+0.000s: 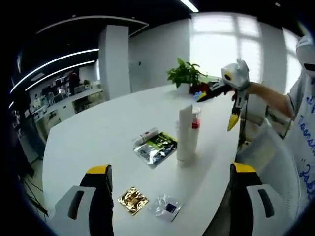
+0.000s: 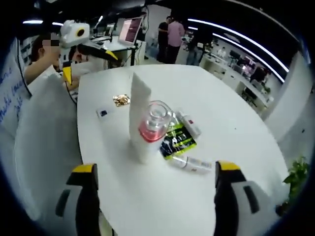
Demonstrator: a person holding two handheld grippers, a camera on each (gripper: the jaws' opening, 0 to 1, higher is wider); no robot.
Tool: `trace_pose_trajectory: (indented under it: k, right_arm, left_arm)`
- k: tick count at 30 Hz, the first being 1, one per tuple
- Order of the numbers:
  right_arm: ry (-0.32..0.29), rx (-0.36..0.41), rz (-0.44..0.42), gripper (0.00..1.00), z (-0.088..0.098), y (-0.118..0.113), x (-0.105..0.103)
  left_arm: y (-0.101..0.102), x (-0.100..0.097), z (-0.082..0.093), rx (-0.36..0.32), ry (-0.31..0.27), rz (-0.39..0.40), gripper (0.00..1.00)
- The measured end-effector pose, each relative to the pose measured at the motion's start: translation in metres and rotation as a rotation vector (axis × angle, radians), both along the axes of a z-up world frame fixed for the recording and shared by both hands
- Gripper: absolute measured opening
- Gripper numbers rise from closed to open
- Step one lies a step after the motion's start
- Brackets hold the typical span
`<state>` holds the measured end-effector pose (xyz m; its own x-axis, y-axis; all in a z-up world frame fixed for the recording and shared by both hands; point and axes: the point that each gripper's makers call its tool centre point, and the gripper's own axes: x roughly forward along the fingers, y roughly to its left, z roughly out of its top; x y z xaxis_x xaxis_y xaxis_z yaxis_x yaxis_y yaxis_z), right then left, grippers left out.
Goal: Arrange the skincare products in the storage area until every visible bottle or jar stands upright without overlapping.
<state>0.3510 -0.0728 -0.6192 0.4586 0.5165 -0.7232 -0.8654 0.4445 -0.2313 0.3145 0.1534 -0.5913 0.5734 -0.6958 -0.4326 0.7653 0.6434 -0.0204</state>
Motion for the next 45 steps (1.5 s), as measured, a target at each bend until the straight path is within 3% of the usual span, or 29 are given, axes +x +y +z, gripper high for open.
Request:
trace_pose_trajectory:
  k: [5,10,24,33,35,45]
  right_arm:
    - [-0.021,-0.097,0.047,0.99,-0.002,-0.009,0.013]
    - [-0.01,-0.143,0.074,0.99,-0.009,-0.015,0.028]
    - [0.059,-0.26,0.15,0.81,-0.037,-0.028,0.057]
    - [0.087,-0.332,0.203,0.64,-0.053,-0.032,0.076]
    - [0.102,-0.331,0.182,0.63,-0.055,-0.032,0.082]
    - [0.121,-0.428,0.299,0.52,-0.077,-0.029,0.094]
  left_arm:
    - [0.0,-0.003,0.0,-0.001,-0.001,-0.001,0.97]
    - [0.0,-0.004,0.004,-0.023,-0.007,0.008,0.97]
    - [0.003,-0.01,0.002,-0.033,0.008,0.028,0.97]
    - [0.003,-0.012,0.001,-0.032,0.016,0.031,0.97]
    - [0.002,-0.012,0.0,-0.031,0.021,0.03,0.97]
    - [0.0,-0.012,-0.003,-0.022,0.035,0.024,0.97]
